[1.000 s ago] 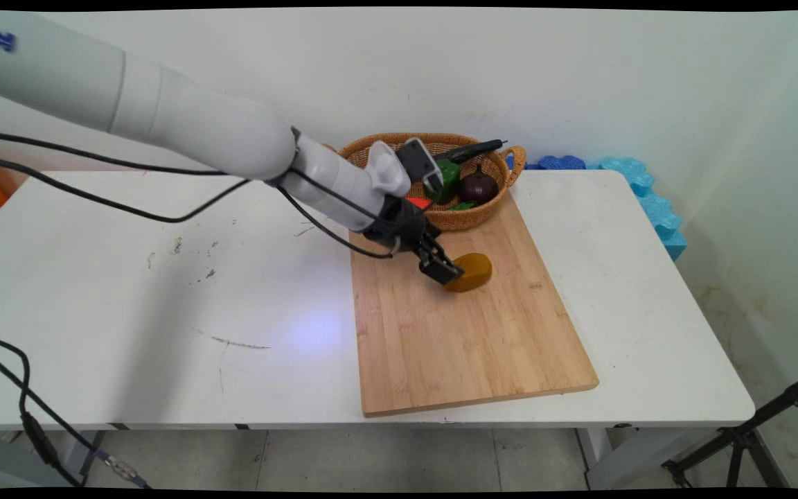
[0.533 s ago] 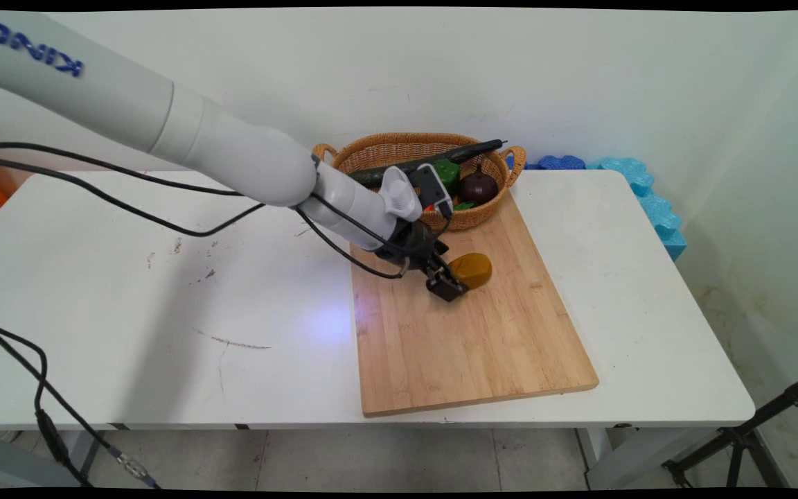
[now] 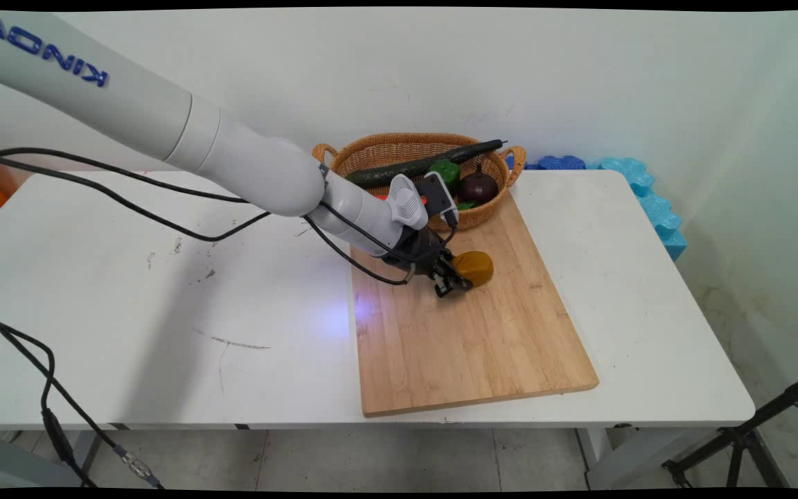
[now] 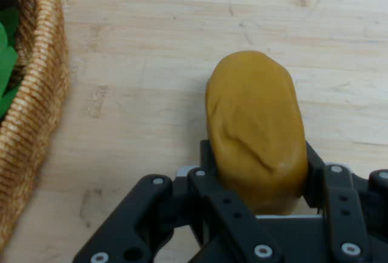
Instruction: Place the picked object in the vegetable basket
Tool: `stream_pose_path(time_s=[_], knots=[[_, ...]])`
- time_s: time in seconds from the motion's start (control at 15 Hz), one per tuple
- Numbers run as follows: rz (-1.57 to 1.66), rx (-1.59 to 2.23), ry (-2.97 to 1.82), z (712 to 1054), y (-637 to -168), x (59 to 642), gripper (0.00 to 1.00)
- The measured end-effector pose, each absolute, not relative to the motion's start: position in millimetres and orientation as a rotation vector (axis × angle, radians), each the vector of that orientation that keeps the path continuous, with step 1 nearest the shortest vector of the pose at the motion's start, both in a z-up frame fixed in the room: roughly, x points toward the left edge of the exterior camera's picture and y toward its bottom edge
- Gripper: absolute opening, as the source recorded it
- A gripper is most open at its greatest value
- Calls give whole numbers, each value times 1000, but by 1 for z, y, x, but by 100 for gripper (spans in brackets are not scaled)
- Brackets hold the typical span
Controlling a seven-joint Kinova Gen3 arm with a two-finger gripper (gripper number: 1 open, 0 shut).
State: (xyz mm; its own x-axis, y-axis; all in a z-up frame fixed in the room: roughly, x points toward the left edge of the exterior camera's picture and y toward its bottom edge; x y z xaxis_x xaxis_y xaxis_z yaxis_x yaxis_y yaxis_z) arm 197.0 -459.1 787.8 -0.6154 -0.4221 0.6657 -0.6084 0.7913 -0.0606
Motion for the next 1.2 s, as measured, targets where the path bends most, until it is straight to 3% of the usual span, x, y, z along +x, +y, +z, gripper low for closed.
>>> stream_pose_path(time_s=[0.4, 1.2], knots=[[391, 751, -2317, 801, -457, 199, 0], [483, 740, -2274, 884, -469, 219, 0]])
